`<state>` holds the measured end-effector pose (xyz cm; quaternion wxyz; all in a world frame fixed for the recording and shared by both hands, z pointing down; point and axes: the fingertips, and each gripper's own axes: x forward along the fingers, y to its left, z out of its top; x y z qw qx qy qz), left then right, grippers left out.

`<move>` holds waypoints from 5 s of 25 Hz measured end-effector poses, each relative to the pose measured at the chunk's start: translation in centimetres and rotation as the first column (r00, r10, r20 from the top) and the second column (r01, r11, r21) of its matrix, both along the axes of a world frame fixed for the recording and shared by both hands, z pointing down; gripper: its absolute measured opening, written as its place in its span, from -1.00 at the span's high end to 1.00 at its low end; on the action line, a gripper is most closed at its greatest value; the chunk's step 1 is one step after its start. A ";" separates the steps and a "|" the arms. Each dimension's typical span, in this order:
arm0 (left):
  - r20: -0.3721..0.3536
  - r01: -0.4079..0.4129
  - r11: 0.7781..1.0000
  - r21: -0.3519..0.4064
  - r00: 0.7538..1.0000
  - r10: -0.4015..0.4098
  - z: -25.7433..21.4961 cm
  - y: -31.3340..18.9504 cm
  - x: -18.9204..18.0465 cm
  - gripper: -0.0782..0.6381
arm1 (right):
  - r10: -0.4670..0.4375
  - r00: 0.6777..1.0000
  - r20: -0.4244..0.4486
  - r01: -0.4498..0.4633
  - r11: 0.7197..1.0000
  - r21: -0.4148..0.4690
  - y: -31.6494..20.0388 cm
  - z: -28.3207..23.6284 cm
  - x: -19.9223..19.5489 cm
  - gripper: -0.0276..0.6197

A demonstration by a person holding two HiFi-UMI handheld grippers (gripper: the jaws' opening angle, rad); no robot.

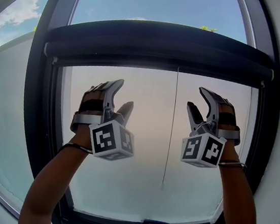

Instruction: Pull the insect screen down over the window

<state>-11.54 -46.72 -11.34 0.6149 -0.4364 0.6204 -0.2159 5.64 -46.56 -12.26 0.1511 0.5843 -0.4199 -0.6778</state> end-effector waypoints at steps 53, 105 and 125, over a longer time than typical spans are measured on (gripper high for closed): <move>0.116 0.296 0.955 0.002 0.949 -0.294 -4.1 -2.6 -2.4 -0.24 | 0.314 0.937 -0.156 -0.332 0.937 -0.107 -4.5 -3.4 3.2 -0.16; 0.149 0.264 0.892 -0.366 0.963 -0.224 17.6 -1.7 -1.9 -0.24 | 0.283 0.920 -0.271 -0.377 0.828 -0.415 -3.6 18.3 3.2 -0.16; 0.190 0.285 0.776 -0.563 0.958 -0.215 26.8 -1.0 -2.3 -0.24 | 0.260 0.895 -0.363 -0.437 0.675 -0.595 -2.5 26.8 3.2 -0.16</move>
